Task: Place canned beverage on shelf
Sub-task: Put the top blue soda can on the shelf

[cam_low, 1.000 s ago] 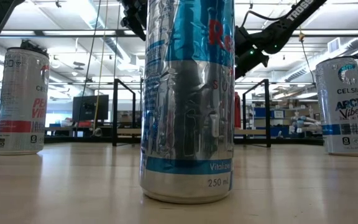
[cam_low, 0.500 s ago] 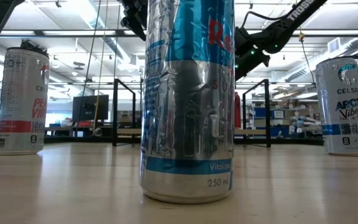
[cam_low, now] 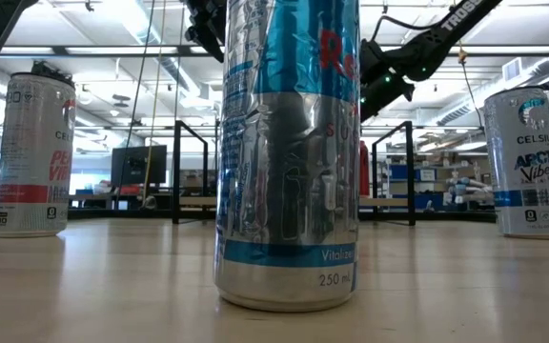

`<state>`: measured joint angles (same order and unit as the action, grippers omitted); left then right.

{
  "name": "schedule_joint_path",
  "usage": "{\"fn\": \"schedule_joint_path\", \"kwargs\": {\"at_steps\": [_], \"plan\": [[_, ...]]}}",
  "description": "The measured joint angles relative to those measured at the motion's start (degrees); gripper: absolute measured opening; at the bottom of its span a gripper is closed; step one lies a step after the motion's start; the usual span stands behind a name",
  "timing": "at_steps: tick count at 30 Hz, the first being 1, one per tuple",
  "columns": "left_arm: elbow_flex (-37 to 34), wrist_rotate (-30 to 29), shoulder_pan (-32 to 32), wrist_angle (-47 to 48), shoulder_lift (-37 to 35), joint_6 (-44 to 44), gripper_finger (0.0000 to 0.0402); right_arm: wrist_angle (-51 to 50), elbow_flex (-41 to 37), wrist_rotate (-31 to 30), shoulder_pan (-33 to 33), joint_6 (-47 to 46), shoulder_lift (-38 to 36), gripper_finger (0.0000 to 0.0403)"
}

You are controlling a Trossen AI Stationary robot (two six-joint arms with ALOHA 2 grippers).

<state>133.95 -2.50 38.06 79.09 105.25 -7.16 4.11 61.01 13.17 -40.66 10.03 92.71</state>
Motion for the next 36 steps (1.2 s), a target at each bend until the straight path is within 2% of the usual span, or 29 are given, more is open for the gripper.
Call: {"fn": "schedule_joint_path", "kwargs": {"at_steps": [11,17,23,27,36], "plan": [[0.0,0.0,0.0,0.0,0.0,0.0,0.0286,0.6,0.4,-1.4,0.6,-0.7,-7.2,0.0329],[0.0,0.0,0.0,0.0,0.0,0.0,0.0286,-13.8,10.3,-4.6,0.5,-0.6,-7.4,0.0328],[0.0,0.0,0.0,-0.2,0.0,0.0,0.0286,-27.2,19.9,-4.7,-0.1,-2.6,-4.4,0.0325],[0.0,0.0,0.0,-0.7,0.0,0.0,0.0286,-35.3,25.5,-7.7,-0.1,-3.0,0.0,0.0325],[0.0,0.0,0.0,-1.0,0.0,-0.2,0.0286,-44.4,36.4,-7.4,0.2,-11.6,7.4,0.0325]]}}
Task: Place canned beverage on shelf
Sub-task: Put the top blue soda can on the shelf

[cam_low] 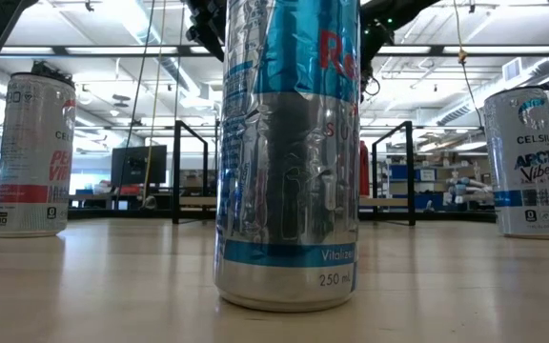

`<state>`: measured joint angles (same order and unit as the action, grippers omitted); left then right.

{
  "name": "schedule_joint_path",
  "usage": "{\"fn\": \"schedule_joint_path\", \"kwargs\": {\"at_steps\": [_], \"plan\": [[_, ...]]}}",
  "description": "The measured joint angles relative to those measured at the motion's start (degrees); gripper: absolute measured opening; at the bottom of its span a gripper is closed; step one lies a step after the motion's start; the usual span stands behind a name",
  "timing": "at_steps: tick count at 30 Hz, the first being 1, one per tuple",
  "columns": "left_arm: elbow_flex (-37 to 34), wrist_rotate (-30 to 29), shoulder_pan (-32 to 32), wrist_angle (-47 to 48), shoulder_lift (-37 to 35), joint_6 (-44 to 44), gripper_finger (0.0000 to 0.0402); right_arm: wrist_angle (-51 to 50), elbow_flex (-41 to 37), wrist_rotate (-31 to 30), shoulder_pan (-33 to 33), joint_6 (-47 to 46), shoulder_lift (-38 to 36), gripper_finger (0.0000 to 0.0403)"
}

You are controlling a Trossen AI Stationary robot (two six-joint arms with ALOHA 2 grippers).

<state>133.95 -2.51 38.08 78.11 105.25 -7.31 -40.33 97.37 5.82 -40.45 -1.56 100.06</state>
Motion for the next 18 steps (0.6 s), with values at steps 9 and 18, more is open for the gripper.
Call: {"fn": "schedule_joint_path", "kwargs": {"at_steps": [9,18], "plan": [[0.0,0.0,0.0,0.0,0.0,0.1,0.0286,-1.4,1.8,3.4,0.6,-2.9,2.0,0.0325],[0.0,0.0,0.0,0.0,0.0,0.4,0.0286,-2.7,0.9,1.8,1.5,-2.4,3.2,0.0325]]}}
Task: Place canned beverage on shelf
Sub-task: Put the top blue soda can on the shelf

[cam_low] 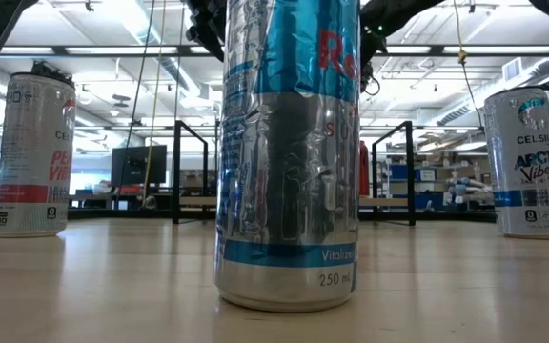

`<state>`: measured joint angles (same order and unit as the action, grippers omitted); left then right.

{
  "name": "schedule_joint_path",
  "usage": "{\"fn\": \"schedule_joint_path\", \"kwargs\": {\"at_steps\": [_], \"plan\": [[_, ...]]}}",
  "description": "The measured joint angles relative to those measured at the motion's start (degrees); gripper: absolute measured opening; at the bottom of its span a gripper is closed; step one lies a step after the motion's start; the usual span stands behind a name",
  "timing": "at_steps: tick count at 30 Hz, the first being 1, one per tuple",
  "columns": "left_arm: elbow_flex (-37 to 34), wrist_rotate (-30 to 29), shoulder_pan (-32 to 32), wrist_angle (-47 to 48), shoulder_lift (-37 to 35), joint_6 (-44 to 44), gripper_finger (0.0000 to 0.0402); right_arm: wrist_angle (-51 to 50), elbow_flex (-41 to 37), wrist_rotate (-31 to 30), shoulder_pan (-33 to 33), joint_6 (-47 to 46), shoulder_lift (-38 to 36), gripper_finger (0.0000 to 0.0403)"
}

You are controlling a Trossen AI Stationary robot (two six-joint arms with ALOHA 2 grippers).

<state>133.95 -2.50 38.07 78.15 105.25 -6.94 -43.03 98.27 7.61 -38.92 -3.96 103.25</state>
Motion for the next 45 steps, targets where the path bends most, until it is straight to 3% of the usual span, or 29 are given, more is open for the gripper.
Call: {"fn": "schedule_joint_path", "kwargs": {"at_steps": [24,45], "plan": [[0.0,0.0,0.0,-0.1,0.0,-0.2,0.0286,-0.8,-0.2,-5.0,2.1,4.0,3.5,0.0323],[0.0,0.0,0.0,-0.1,0.0,-0.2,0.0286,-3.4,-0.2,-4.6,2.0,10.5,3.5,0.0257]]}}
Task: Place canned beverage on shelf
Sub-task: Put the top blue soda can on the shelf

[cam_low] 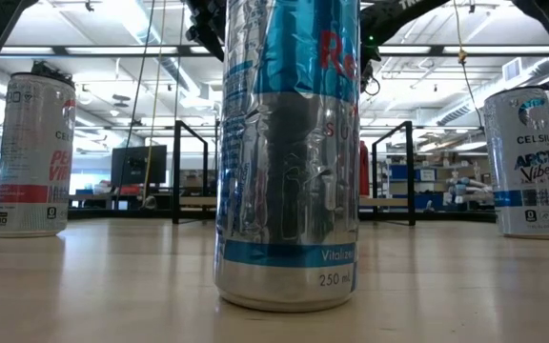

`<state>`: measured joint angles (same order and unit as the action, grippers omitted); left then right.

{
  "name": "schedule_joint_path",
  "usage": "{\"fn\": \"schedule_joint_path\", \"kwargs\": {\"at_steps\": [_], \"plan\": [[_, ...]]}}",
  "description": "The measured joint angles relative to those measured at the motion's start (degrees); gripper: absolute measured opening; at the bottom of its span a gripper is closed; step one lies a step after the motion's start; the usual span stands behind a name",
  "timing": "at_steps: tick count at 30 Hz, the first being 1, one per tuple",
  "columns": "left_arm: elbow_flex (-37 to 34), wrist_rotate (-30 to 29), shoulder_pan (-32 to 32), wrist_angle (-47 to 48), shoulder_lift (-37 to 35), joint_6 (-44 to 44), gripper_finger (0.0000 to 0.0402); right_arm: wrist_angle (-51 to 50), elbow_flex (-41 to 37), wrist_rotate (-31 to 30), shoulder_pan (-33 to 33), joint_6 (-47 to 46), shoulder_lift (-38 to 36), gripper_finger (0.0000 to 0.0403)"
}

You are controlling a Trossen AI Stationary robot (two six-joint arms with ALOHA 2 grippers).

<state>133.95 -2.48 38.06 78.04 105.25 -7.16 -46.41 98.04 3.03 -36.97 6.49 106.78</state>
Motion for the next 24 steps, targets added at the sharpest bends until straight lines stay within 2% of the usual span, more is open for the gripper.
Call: {"fn": "schedule_joint_path", "kwargs": {"at_steps": [7,12,24], "plan": [[0.0,0.0,0.0,0.0,0.0,0.0,0.0286,-0.9,0.1,0.8,-0.5,8.6,-0.1,0.0248],[0.0,0.0,0.0,0.0,0.0,-0.1,0.0286,-1.4,0.1,5.0,-1.8,14.6,-0.1,0.0249],[0.0,0.0,0.0,-0.2,0.0,-1.2,0.0286,-3.3,0.1,14.1,-5.7,22.2,-0.1,0.0248]]}}
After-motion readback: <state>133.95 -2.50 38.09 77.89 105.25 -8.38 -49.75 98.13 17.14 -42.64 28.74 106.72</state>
